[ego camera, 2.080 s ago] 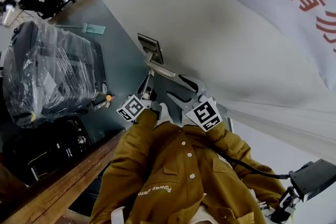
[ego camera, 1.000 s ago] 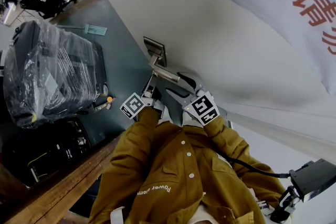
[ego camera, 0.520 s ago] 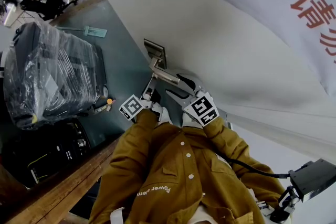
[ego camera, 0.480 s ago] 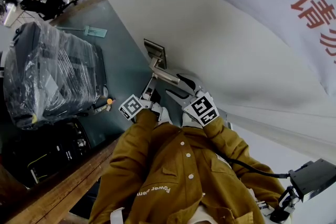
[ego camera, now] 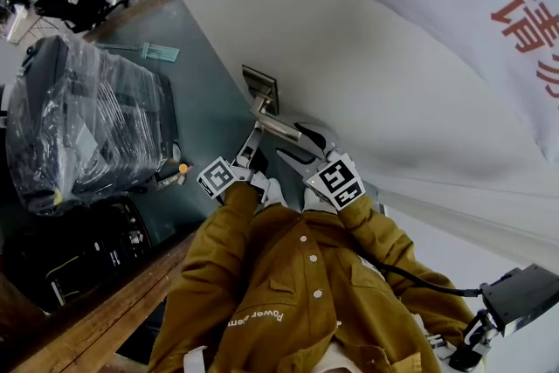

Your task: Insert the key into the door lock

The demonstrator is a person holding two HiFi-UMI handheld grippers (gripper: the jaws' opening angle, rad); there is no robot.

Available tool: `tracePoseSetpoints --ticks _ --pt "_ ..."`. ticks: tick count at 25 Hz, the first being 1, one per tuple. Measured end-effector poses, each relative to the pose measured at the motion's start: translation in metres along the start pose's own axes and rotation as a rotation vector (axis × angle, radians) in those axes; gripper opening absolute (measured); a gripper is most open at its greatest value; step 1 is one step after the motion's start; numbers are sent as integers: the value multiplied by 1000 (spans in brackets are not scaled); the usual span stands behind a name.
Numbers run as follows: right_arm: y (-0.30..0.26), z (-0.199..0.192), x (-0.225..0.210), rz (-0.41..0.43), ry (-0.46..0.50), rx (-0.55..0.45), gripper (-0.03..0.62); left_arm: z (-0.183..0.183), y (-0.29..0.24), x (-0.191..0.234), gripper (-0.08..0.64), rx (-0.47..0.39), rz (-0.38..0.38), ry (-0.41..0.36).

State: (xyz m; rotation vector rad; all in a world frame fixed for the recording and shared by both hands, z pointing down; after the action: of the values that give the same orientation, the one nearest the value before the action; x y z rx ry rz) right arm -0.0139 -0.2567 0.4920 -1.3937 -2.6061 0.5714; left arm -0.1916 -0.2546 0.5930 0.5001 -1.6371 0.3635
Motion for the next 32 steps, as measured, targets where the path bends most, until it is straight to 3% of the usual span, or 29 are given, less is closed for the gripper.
tracePoseSetpoints --ticks 2,7,12,15,23,27,30,32 --pt "0 0 0 -1 -2 0 282 3 0 4 21 5 24 -36" --pt "0 -4 -1 -6 -12 3 282 5 -5 9 23 17 20 -13" --pt "1 -2 -5 -6 -9 -6 278 11 -11 17 22 66 -42 102" --pt "1 -3 -11 2 1 10 239 18 -13 24 23 110 -61 137" --pt "0 -6 -18 5 33 48 213 42 -44 22 25 245 -37 30" --pt "0 -8 -18 -1 30 50 213 38 -47 22 25 211 -77 86" --pt "0 -5 -18 1 28 41 213 36 -47 21 26 192 -89 68" --pt "0 -5 -18 -1 11 38 213 35 -44 19 83 178 -90 63"
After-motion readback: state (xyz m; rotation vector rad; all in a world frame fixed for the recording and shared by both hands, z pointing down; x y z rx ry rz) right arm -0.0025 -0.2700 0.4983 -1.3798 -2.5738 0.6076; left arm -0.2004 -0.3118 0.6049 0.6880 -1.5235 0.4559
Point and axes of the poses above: the fingertips, and each gripper's own axes: y backward along the fingers, x to its left, z out of its top, the point moved 9 cm from there along y, backward along the fingers, and after that the axes turned 2 degrees about -z, right-handed, at the moved point
